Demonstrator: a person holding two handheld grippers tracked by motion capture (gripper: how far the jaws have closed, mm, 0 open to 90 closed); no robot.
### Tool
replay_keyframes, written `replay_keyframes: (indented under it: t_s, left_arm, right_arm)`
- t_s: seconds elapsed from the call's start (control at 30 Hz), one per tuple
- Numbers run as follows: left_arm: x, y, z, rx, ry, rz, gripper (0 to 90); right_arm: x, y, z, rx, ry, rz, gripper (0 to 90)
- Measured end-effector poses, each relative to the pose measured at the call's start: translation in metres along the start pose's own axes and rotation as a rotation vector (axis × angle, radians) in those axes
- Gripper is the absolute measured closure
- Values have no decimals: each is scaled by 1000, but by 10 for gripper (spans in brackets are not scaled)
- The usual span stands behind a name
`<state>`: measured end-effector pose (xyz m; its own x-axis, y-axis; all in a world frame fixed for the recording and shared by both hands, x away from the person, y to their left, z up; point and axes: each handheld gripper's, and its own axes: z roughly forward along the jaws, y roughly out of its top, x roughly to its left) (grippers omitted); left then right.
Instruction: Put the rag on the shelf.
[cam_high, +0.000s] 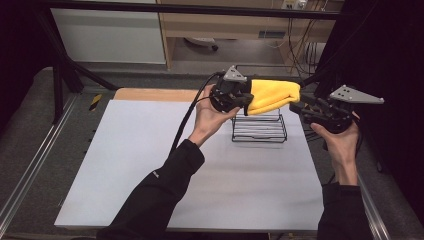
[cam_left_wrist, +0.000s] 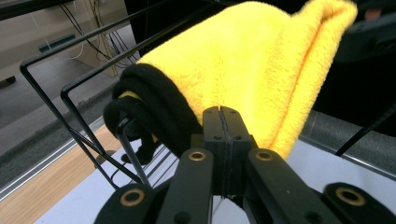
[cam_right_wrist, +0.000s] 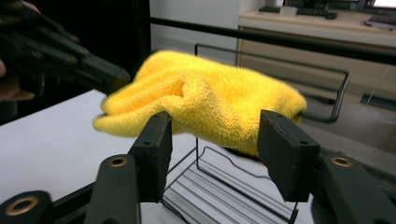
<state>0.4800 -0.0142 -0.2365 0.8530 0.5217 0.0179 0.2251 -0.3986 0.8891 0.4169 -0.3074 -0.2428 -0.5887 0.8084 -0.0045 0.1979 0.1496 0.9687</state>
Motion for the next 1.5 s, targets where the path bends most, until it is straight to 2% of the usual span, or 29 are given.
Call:
replay_keyframes:
  t_s: [0.1, 0.17, 0.2, 0.23, 0.33, 0.37, 0.43, 0.53, 0.67, 0.8, 0.87, 0.9, 1.0, 1.07, 1.13, 1.17, 1.23, 1.27, 1.3, 1.37, 1.4, 1.43, 1.5]
  left_arm:
    - [-2, -3, 3, 14, 6, 12, 898]
    - [-3, -5, 6, 19, 7, 15, 898]
    - [-3, -7, 7, 22, 8, 19, 898]
    - [-3, -8, 9, 24, 10, 20, 898]
    - [-3, -13, 13, 27, 16, 17, 898]
    - [-2, -15, 14, 29, 16, 16, 898]
    - [-1, -17, 16, 33, 23, 19, 898]
    - [1, -20, 20, 30, 38, 19, 898]
    - [4, -23, 24, 23, 47, 15, 898]
    - [3, -25, 23, 21, 40, 10, 897]
    - [1, -26, 16, 16, 37, 15, 889]
    - [1, -27, 12, 14, 36, 16, 857]
    - [0, -30, -1, 23, 29, 16, 770]
    - [0, -35, -12, 38, 30, 15, 689]
    - [1, -42, -24, 50, 20, 3, 620]
    - [1, -47, -30, 53, 21, 1, 620]
    - [3, -57, -42, 65, 32, 1, 557]
    - [4, -64, -49, 73, 39, -2, 485]
    - [5, -69, -53, 77, 44, -5, 485]
    - [8, -82, -66, 89, 52, -20, 418]
    - [10, -88, -71, 93, 59, -26, 347]
    - [11, -92, -75, 100, 66, -30, 347]
    - [14, -105, -85, 114, 82, -38, 276]
  right_arm:
    - [3, 8, 0, -25, 16, 10, 409]
    - [6, 12, 3, -11, 26, 16, 571]
    - [6, 12, 3, -11, 26, 16, 571]
    - [6, 11, 6, 6, 28, 27, 667]
    - [3, 0, 17, 86, 24, 64, 841]
    - [0, -9, 24, 124, 16, 86, 900]
    - [-4, -19, 29, 146, -5, 106, 900]
    - [-8, -27, 33, 149, -31, 116, 900]
    - [-14, -36, 38, 125, -66, 117, 900]
    - [-13, -38, 38, 101, -57, 101, 850]
    - [-11, -37, 35, 92, -48, 90, 819]
    - [-6, -33, 29, 72, -42, 75, 774]
    - [2, -28, 22, 63, -25, 70, 666]
    - [9, -24, 18, 57, -19, 61, 560]
    - [18, -21, 13, 52, -6, 63, 473]
    - [18, -21, 13, 52, -6, 63, 473]
    - [26, -19, 10, 44, 3, 67, 361]
    - [35, -18, 7, 49, 5, 72, 278]
    - [35, -18, 7, 49, 5, 72, 278]
    - [42, -19, 7, 58, 5, 62, 214]
    - [49, -22, 8, 66, 4, 58, 161]
    - [49, -22, 8, 66, 4, 58, 161]
    - [53, -25, 9, 67, 14, 67, 137]
